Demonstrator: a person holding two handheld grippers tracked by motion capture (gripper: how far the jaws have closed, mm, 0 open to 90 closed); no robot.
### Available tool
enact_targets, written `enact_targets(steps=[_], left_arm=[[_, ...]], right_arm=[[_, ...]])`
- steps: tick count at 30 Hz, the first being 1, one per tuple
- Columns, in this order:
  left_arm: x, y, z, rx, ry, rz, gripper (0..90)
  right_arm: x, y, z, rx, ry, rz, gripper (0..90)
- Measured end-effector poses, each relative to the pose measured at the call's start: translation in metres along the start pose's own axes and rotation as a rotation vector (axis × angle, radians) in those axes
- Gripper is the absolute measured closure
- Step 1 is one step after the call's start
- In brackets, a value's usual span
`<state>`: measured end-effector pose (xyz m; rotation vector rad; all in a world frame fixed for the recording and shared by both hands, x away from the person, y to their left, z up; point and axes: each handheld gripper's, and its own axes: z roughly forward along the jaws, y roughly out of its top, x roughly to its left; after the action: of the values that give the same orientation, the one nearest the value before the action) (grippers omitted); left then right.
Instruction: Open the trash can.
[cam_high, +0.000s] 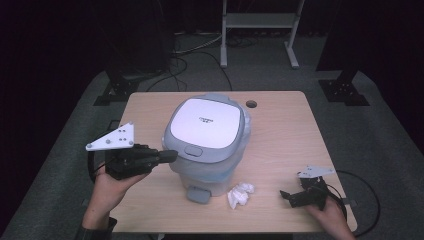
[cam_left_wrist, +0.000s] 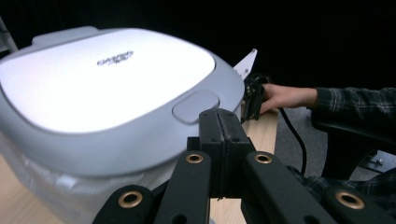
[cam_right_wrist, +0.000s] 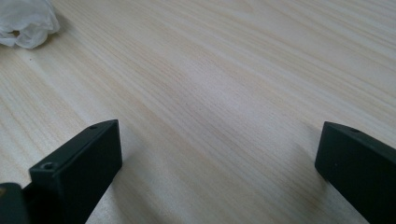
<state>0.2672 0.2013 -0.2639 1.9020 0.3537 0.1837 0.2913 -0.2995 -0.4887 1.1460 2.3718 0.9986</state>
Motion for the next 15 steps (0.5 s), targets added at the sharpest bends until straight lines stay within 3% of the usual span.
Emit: enact_targets(steps=[15], left_arm=[[0.004, 0.016, 0.027, 0.010, -0.018, 0.034, 90.0]], right_arm=[[0.000, 0.000, 0.000, 0.000, 0.000, 0.000, 0.0]])
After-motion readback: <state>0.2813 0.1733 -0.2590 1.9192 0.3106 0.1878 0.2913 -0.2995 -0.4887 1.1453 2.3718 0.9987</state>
